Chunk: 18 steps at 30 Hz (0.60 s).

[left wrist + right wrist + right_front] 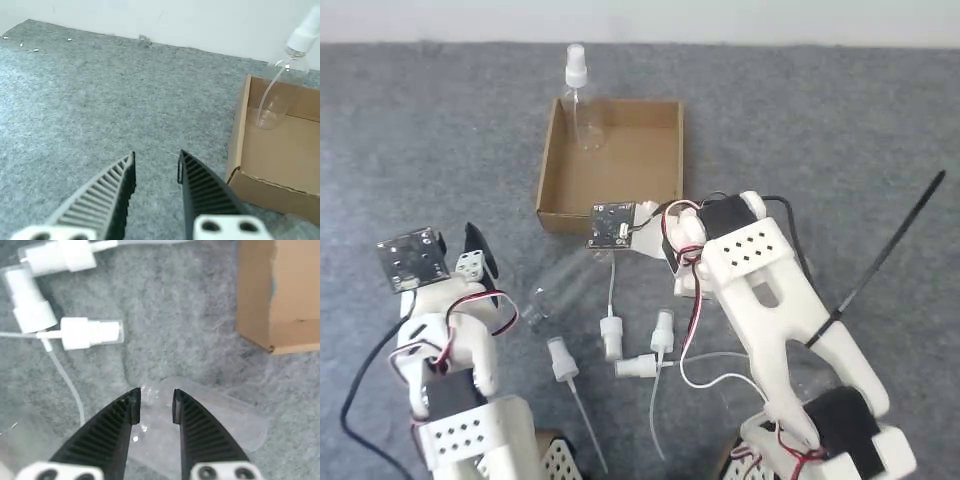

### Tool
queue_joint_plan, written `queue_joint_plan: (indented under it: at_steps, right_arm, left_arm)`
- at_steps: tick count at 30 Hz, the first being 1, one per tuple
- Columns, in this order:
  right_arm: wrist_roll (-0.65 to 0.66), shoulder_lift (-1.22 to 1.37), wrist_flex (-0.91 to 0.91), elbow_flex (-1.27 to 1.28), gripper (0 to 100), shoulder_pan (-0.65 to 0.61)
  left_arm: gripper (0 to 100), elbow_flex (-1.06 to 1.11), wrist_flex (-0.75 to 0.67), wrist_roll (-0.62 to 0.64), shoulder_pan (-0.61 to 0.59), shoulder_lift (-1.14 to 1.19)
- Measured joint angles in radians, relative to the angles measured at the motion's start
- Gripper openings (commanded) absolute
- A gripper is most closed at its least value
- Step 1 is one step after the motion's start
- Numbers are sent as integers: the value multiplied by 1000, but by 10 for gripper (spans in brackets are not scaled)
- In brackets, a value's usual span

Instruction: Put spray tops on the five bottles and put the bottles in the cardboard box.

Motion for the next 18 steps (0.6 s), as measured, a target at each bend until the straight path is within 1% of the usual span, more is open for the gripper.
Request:
queue_joint_plan:
  at_steps: [3,4,8,12,14,18]
  right_arm:
    - [37,0,44,0,80,0]
    - [61,0,63,0,99,0]
    - [176,0,137,0,246,41]
    - [236,0,173,0,388,112]
    - [261,0,178,0,408,149]
    - [341,0,180,0,385,193]
  left_arm:
    - [135,0,0,0,0,0]
    - [135,0,0,0,0,0]
    - [135,0,0,0,0,0]
    - [135,0,0,0,0,0]
    - [135,0,0,0,0,0]
    - [135,0,0,0,0,0]
